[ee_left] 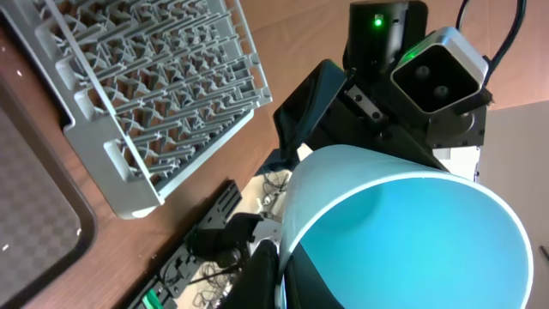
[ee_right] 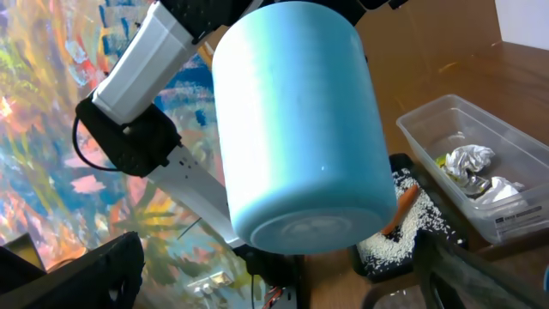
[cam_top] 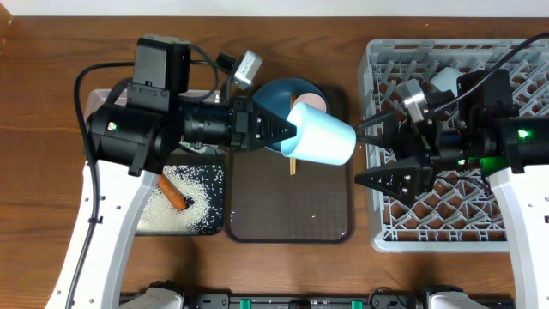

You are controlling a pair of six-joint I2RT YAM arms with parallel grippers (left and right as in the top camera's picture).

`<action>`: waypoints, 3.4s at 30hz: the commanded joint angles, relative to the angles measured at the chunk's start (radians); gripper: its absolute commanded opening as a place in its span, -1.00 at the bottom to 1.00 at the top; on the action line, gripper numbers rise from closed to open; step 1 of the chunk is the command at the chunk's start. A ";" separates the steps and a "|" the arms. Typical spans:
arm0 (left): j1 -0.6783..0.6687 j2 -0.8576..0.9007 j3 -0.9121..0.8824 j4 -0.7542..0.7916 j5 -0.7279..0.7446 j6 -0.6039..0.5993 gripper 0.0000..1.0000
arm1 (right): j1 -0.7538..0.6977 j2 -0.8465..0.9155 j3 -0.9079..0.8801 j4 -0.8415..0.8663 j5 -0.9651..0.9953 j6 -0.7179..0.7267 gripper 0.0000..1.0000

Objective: Sort waste into correct bins and load items into the dishwasher rack
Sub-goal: 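Grasp the cup with the right gripper and open the left gripper, then carry the light-blue cup right into the rack with the right gripper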

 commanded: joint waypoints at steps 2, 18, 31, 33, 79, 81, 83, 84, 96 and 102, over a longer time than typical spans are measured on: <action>0.001 0.000 0.009 -0.013 0.001 0.013 -0.88 | 0.024 -0.006 0.018 0.010 -0.030 -0.014 0.98; -0.077 0.000 0.008 0.005 -0.004 0.013 -0.88 | 0.084 -0.006 0.018 0.044 -0.029 0.002 0.92; -0.077 0.000 0.001 -0.080 -0.005 0.111 -0.88 | 0.065 -0.006 0.018 0.061 -0.030 0.002 0.03; -0.077 0.000 -0.004 -0.093 -0.005 0.131 -0.87 | 0.065 -0.006 0.018 0.071 -0.030 0.002 0.01; -0.076 0.000 -0.012 -0.152 -0.588 0.154 0.83 | -0.049 -0.006 0.018 0.164 1.399 0.904 -0.61; -0.076 0.000 -0.012 -0.152 -0.588 0.154 0.86 | -0.049 0.001 0.018 0.158 1.399 0.903 -0.61; -0.076 0.000 -0.012 -0.152 -0.588 0.154 0.87 | -0.049 0.017 0.018 0.145 1.413 0.904 -0.62; -0.076 0.000 -0.012 -0.152 -0.588 0.154 0.88 | -0.049 0.034 0.018 0.137 1.425 0.904 -0.62; -0.076 0.000 -0.012 -0.152 -0.588 0.154 0.94 | -0.049 0.341 0.284 -0.059 1.527 0.904 -0.66; -0.076 0.000 -0.012 -0.152 -0.588 0.154 0.95 | -0.049 0.417 0.307 -0.086 1.518 0.903 -0.67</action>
